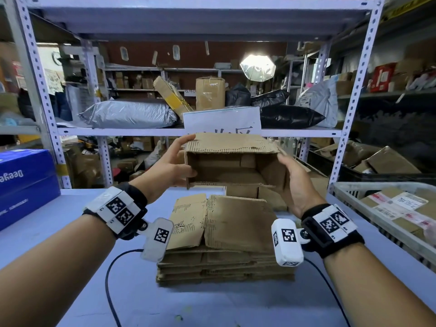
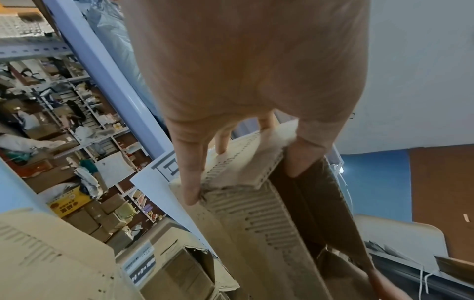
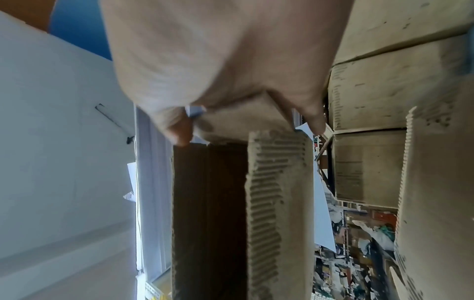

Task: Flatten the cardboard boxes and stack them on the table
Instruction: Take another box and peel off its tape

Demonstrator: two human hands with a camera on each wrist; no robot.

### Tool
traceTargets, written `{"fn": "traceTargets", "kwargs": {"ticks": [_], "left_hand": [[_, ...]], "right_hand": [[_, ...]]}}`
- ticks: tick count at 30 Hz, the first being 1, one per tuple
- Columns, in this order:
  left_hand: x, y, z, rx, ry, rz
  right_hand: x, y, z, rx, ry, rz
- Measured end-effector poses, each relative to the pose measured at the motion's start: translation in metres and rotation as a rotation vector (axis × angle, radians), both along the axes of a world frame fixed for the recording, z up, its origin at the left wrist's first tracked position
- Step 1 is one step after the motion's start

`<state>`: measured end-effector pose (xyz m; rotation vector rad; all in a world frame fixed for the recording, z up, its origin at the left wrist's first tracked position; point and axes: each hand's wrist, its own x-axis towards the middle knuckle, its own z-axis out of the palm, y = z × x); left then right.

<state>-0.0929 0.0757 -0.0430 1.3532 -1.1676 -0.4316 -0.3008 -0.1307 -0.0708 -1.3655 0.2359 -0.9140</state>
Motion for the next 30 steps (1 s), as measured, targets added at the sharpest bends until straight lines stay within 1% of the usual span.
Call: {"fn": "traceTargets", "kwargs": {"ticks": [2, 3, 5, 7, 9, 11, 13, 15, 17, 19, 21, 22, 23, 24, 26, 27, 28, 30], "left_hand": [[-0.001, 0.002, -0.001, -0.013, 0.032, -0.037], [-0.003, 0.003, -0.001, -0.016, 0.041, -0.048], [-0.006, 0.003, -0.001, -0.026, 0.055, -0.057], [-0.010, 0.003, 0.003, -0.061, 0.065, -0.062], [-0.012, 0.003, 0.006, -0.136, 0.059, -0.052], [-0.010, 0.001, 0.008, -0.217, 0.068, 0.004], [-0.009, -0.001, 0.008, -0.305, 0.102, 0.083], [-0.012, -0.002, 0.007, -0.371, 0.088, 0.204], [-0.017, -0.002, 0.006, -0.421, 0.061, 0.280], [-0.023, -0.001, 0.004, -0.359, 0.059, 0.348], [-0.031, 0.004, 0.003, -0.172, 0.093, 0.400], [-0.035, 0.005, 0.001, -0.068, 0.137, 0.360], [-0.038, 0.007, -0.003, 0.003, 0.213, 0.279], [-0.041, 0.010, -0.007, 0.029, 0.330, 0.197], [-0.044, 0.017, -0.016, 0.001, 0.606, 0.105], [-0.043, 0.021, -0.021, -0.027, 0.692, 0.075], [-0.040, 0.025, -0.026, -0.054, 0.733, 0.049], [-0.037, 0.032, -0.033, -0.080, 0.750, 0.012]], "right_hand": [[-0.002, 0.002, 0.001, 0.028, -0.067, 0.137], [-0.003, 0.003, 0.001, 0.061, -0.085, 0.167], [-0.002, 0.003, 0.000, 0.074, -0.034, 0.098], [0.002, -0.001, -0.003, 0.000, 0.044, -0.053], [0.004, -0.004, -0.004, -0.065, 0.070, -0.168], [0.003, -0.003, -0.004, -0.070, 0.021, -0.186], [-0.001, 0.001, -0.002, -0.071, -0.031, -0.157], [-0.005, 0.006, 0.000, -0.026, -0.116, -0.070], [-0.008, 0.013, 0.001, 0.085, -0.248, 0.017], [-0.012, 0.019, 0.003, 0.204, -0.338, 0.055], [-0.014, 0.022, 0.003, 0.270, -0.359, 0.057], [-0.015, 0.023, 0.002, 0.290, -0.360, 0.057], [-0.016, 0.024, 0.001, 0.303, -0.353, 0.059], [-0.016, 0.023, -0.001, 0.315, -0.350, 0.063], [-0.015, 0.020, -0.006, 0.323, -0.353, 0.073], [-0.016, 0.018, -0.008, 0.319, -0.354, 0.074], [-0.017, 0.017, -0.009, 0.301, -0.333, 0.057], [-0.018, 0.014, -0.013, 0.241, -0.257, -0.010]]}}
